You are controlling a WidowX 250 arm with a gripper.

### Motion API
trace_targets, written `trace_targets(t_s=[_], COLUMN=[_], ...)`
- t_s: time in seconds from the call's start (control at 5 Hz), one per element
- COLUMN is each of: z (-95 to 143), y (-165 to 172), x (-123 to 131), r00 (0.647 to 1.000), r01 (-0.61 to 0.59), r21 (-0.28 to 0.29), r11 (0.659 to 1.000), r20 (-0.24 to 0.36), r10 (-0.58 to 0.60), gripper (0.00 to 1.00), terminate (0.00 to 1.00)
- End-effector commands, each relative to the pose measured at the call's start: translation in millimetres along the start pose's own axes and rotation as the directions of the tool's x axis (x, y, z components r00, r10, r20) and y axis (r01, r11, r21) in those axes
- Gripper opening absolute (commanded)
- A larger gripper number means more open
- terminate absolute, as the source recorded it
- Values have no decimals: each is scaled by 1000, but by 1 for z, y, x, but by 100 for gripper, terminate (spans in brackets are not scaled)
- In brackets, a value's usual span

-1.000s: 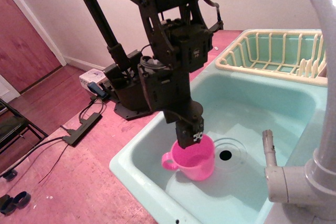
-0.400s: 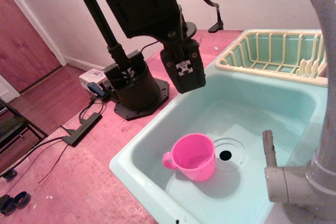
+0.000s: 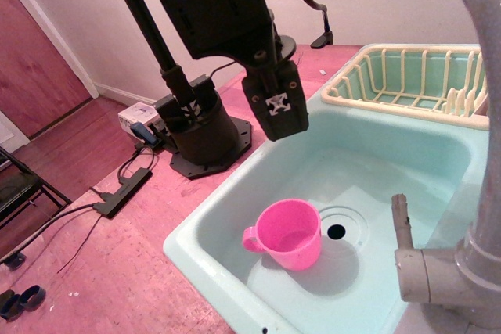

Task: Flip cup upright

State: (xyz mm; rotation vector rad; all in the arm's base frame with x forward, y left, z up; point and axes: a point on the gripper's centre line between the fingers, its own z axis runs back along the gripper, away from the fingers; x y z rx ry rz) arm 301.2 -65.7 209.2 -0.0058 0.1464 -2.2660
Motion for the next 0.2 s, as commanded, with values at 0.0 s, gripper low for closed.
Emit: trace_targets(t_s=[0.0], z=[8], y=[-4], x=[-1], r00=[1000], r01=[14], r21=[36], r11=[999], r20=[-23], r10=[-14], gripper=[100], terminate=[100])
